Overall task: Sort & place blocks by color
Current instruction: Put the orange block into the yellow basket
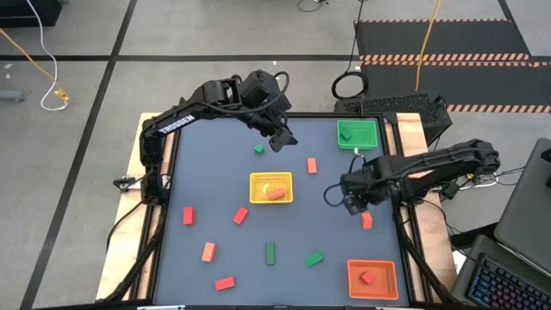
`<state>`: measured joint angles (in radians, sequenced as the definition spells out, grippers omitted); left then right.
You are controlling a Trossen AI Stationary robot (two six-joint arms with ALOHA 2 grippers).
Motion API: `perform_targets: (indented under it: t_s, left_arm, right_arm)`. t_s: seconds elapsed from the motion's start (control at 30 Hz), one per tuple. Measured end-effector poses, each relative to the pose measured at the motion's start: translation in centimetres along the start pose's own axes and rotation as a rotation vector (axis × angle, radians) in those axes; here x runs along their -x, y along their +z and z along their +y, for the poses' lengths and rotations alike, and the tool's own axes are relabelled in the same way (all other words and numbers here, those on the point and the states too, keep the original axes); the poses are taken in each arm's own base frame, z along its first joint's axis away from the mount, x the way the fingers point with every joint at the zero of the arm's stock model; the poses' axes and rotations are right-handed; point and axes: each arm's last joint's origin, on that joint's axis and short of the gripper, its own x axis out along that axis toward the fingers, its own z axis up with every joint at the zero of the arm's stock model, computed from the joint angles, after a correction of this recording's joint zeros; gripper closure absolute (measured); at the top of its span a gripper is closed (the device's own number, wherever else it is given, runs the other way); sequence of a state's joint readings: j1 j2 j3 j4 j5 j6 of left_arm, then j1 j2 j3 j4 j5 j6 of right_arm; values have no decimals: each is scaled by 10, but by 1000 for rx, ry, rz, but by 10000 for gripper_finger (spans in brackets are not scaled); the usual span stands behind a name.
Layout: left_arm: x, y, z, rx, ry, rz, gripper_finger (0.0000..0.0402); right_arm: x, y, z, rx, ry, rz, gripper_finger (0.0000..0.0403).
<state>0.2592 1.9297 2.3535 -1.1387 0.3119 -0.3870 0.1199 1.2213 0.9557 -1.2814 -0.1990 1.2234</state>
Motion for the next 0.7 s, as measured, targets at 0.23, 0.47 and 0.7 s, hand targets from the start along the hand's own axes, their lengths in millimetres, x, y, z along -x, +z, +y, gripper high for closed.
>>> perform_targets:
  t_s: [0.23, 0.47, 0.7]
  left_arm:
    - [0, -3, 1, 1, 14, 34, 188]
    - [0, -4, 1, 2, 14, 36, 188]
    - [0, -4, 1, 5, 15, 36, 188]
  right_arm:
    - [-28, 0, -4, -91, 31, 33, 138]
    - [-58, 2, -11, -149, 29, 35, 122]
    - [-78, 5, -13, -207, 84, 55, 138]
